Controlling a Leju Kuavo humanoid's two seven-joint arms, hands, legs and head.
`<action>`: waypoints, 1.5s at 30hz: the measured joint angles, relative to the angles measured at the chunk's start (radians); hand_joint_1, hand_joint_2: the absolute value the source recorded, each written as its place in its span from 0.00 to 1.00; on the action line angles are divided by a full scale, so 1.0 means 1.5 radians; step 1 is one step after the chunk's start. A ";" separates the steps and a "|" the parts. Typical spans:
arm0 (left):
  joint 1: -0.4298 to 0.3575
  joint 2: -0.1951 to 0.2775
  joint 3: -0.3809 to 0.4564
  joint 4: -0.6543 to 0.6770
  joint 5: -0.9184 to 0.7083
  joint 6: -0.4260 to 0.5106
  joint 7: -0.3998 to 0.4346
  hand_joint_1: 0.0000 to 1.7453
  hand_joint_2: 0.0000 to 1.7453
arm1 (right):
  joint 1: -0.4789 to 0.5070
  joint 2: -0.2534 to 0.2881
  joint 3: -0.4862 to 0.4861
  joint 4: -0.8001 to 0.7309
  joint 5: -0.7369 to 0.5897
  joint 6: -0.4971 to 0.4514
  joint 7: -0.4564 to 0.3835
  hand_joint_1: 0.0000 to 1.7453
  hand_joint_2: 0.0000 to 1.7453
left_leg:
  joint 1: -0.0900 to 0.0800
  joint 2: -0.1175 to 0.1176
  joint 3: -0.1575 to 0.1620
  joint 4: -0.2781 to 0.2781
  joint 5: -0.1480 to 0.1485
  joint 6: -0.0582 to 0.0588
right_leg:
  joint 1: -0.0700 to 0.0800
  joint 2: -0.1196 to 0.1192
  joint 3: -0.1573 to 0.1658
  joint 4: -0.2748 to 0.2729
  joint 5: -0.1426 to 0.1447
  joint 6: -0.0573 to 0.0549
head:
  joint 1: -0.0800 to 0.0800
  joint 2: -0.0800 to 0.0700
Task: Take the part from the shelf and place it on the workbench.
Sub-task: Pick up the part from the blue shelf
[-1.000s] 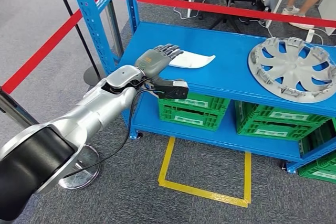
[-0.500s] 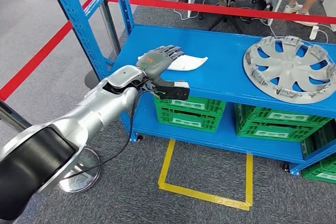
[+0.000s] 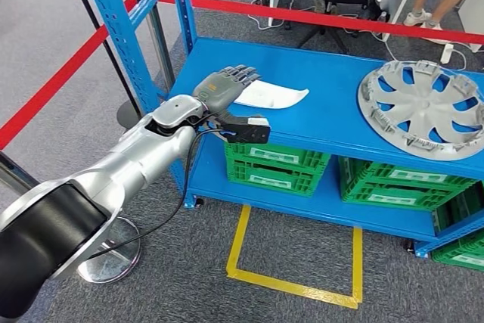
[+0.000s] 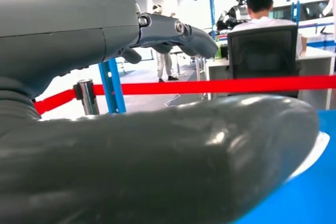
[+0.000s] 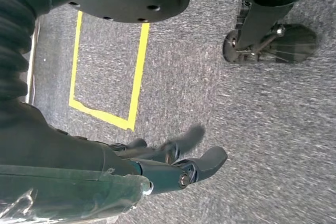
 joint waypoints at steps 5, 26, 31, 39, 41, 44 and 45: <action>-0.001 -0.008 -0.001 0.000 -0.001 -0.007 0.000 0.00 0.00 | -0.004 0.000 0.000 0.000 -0.004 -0.001 -0.004 0.00 1.00 | -0.001 -0.001 0.012 0.000 -0.010 0.008 | 0.001 -0.002 -0.097 0.167 -0.048 0.004 | 0.005 0.000; -0.014 -0.012 -0.006 0.002 -0.001 -0.015 0.002 0.00 0.00 | -0.002 -0.002 -0.001 0.000 -0.005 0.003 -0.002 0.00 1.00 | -0.005 0.001 -0.003 0.006 0.009 -0.011 | 0.002 0.003 0.008 -0.026 0.028 -0.016 | -0.004 0.000; -0.015 -0.012 -0.008 0.002 -0.002 -0.017 0.002 0.00 0.00 | 0.000 -0.002 -0.001 0.000 -0.007 0.004 -0.002 0.00 1.00 | -0.002 0.000 0.007 -0.009 0.004 0.003 | 0.002 -0.001 -0.009 0.010 0.002 0.001 | -0.001 0.000; -0.008 -0.017 -0.012 0.003 -0.002 -0.024 0.004 0.00 0.00 | 0.002 -0.003 -0.002 0.000 -0.009 0.005 -0.005 0.00 1.00 | 0.001 -0.001 0.028 -0.002 -0.018 -0.002 | -0.002 -0.003 -0.045 0.031 0.042 0.013 | 0.004 0.000; -0.010 -0.017 -0.012 0.003 -0.002 -0.025 0.006 0.00 0.00 | 0.001 -0.002 -0.002 0.001 -0.009 0.006 -0.005 0.00 1.00 | -0.001 -0.002 0.032 0.001 -0.024 -0.009 | -0.003 -0.001 -0.018 -0.021 0.056 0.008 | 0.004 0.000; -0.011 -0.018 -0.014 0.003 -0.003 -0.026 0.008 0.00 0.00 | 0.002 -0.001 -0.002 0.001 -0.009 0.006 -0.005 0.00 1.00 | -0.001 -0.001 0.034 0.001 -0.028 -0.016 | -0.002 0.001 -0.015 -0.022 0.049 -0.009 | 0.000 0.000; -0.012 -0.018 -0.014 0.003 -0.003 -0.026 0.009 0.00 0.00 | 0.002 -0.001 -0.003 0.001 -0.009 0.006 -0.005 0.00 1.00 | -0.001 -0.001 0.030 0.010 -0.035 -0.019 | -0.002 0.001 -0.013 -0.022 0.048 -0.014 | -0.001 0.000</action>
